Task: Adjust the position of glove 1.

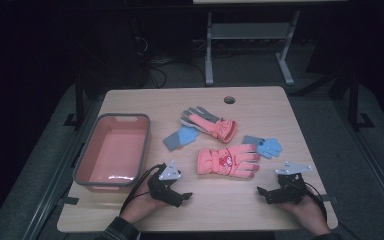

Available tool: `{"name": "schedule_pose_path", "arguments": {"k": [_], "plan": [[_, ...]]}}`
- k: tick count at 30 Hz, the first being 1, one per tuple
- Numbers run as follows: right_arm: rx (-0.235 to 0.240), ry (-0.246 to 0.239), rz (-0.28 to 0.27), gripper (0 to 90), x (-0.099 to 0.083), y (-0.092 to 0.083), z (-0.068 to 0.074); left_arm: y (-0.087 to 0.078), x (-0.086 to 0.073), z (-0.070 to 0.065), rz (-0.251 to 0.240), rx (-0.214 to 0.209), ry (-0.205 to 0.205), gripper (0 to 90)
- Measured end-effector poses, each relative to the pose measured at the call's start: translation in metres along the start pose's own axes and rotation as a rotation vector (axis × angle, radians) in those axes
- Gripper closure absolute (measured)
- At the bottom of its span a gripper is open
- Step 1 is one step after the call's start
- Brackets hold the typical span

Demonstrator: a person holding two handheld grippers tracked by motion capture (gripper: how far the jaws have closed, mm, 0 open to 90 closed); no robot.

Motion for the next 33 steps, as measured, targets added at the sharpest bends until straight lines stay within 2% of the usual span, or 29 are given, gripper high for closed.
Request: {"name": "schedule_pose_path", "arguments": {"k": [6, 11, 13, 17, 18, 20, 22, 23, 28, 33], "plan": [[0.002, -0.001, 0.008, 0.7, 0.000, 0.000, 0.000, 0.000, 0.000, 0.000, 0.002, 0.000, 0.002, 12.6], [0.016, 0.017, 0.030, 14.9, 0.000, -0.007, -0.005, 0.000, 0.000, 0.000, -0.002, 0.001, -0.003, 12.6], [0.011, 0.056, 0.034, 20.4, 0.002, -0.011, -0.012, 0.000, 0.000, 0.000, -0.003, 0.004, -0.003, 12.6], [-0.016, 0.060, 0.014, 26.6, 0.009, -0.015, -0.022, 0.000, 0.001, 0.000, -0.009, 0.003, -0.009, 12.6], [-0.025, 0.074, -0.012, 35.1, 0.016, -0.018, -0.030, 0.000, 0.000, 0.000, -0.008, 0.004, -0.007, 12.6], [-0.027, 0.081, -0.021, 38.0, 0.019, -0.019, -0.033, 0.000, 0.001, 0.000, -0.009, 0.004, -0.008, 12.6], [-0.043, 0.092, -0.049, 47.5, 0.029, -0.018, -0.045, 0.000, 0.001, 0.000, -0.009, 0.004, -0.008, 12.6], [-0.043, 0.092, -0.049, 47.5, 0.029, -0.018, -0.045, 0.000, 0.001, 0.000, -0.009, 0.004, -0.008, 12.6], [-0.058, 0.081, -0.051, 56.5, 0.041, -0.004, -0.065, 0.000, 0.000, 0.000, -0.002, 0.003, -0.003, 12.6], [-0.072, 0.079, -0.048, 60.6, 0.047, 0.006, -0.074, 0.000, 0.000, 0.000, -0.002, 0.003, -0.002, 12.6]]}}
Point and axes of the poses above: each handheld gripper's, and its own axes: y roughly forward along the jaws, x roughly out of its top, z roughly to its left, the point moved 8 cm from there along y, roughly forward along the jaws, and after that the axes turned 8 degrees about -y, right-handed, at the moved point
